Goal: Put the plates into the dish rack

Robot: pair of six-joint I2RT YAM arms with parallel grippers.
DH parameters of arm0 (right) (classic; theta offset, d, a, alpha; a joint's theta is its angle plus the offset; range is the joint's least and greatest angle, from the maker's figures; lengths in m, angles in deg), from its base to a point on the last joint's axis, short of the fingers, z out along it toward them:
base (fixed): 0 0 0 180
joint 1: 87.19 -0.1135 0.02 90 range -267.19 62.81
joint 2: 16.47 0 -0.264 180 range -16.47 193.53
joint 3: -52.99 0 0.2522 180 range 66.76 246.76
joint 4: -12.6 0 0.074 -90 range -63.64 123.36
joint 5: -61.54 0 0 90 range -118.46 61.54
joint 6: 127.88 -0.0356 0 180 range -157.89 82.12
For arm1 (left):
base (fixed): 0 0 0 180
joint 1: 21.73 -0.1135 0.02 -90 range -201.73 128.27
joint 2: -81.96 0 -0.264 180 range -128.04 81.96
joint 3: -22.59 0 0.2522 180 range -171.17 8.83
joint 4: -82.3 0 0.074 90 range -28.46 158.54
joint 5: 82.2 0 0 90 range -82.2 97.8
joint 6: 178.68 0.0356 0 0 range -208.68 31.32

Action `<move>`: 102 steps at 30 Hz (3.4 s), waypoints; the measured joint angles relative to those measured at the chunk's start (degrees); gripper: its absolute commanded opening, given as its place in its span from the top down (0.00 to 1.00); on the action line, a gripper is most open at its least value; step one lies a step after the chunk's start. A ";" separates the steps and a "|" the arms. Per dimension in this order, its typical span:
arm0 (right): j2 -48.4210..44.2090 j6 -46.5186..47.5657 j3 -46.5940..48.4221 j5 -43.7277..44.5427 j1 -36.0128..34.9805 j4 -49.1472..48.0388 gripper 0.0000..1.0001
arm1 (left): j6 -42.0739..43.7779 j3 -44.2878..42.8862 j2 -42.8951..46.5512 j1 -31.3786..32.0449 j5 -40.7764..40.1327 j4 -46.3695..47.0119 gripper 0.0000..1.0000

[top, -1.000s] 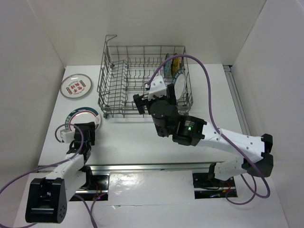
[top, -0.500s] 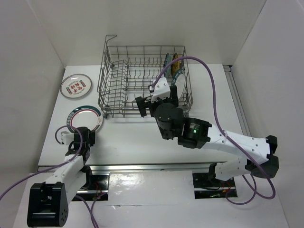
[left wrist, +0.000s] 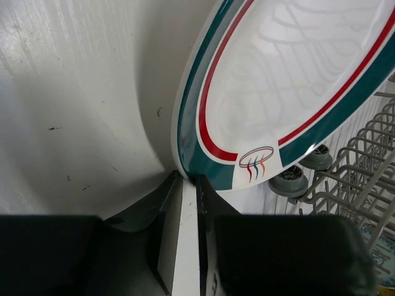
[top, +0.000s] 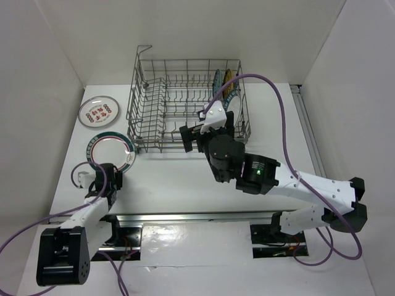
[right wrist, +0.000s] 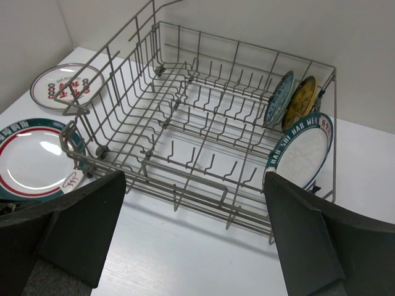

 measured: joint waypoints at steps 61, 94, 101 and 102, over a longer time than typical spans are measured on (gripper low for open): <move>-0.20 2.51 -2.56 -1.14 -0.04 -1.51 0.00 | 5.53 -3.04 -7.82 -9.33 3.13 8.94 1.00; -0.98 1.29 -3.41 -3.08 -0.04 -0.24 0.00 | 22.29 -17.49 8.24 -3.76 -13.73 -16.52 1.00; -1.97 1.22 -3.41 -3.08 -0.04 0.13 0.00 | 22.82 -23.96 8.92 -2.91 -13.92 -20.94 1.00; -2.05 1.16 -3.41 -3.10 0.04 0.13 0.00 | 23.54 -25.44 9.22 -2.49 -14.38 -21.97 1.00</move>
